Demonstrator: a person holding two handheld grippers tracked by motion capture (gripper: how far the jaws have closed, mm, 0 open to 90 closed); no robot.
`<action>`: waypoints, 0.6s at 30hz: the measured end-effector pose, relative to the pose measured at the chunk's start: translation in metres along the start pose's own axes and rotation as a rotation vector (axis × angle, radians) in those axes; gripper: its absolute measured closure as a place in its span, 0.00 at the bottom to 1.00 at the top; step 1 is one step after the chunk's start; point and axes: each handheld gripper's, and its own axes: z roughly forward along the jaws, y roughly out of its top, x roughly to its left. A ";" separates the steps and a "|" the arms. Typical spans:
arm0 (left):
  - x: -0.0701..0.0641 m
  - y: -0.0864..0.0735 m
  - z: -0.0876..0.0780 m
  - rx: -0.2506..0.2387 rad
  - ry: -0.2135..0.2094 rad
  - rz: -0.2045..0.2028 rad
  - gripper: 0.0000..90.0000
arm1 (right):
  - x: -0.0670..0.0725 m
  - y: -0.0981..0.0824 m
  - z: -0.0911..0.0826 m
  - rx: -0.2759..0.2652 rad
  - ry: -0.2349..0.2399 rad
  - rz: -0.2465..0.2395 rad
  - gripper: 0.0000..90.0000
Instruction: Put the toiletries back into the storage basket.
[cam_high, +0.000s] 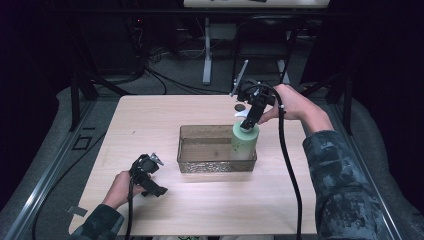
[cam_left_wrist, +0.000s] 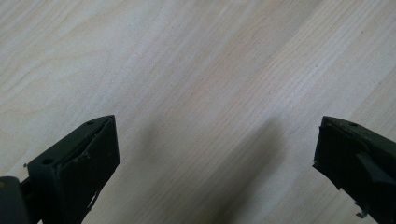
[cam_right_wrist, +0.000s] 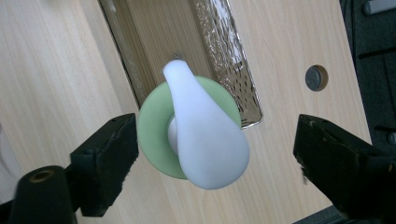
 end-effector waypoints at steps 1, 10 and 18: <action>0.000 0.000 0.000 0.000 0.000 0.000 0.00 | 0.000 0.000 0.000 0.000 0.000 0.000 0.12; 0.000 0.000 0.000 -0.003 0.000 0.001 0.00 | 0.011 -0.027 0.003 -0.042 -0.004 0.055 0.00; -0.001 0.000 0.000 0.000 0.006 0.003 0.00 | 0.030 -0.054 0.009 -0.096 -0.042 0.115 0.00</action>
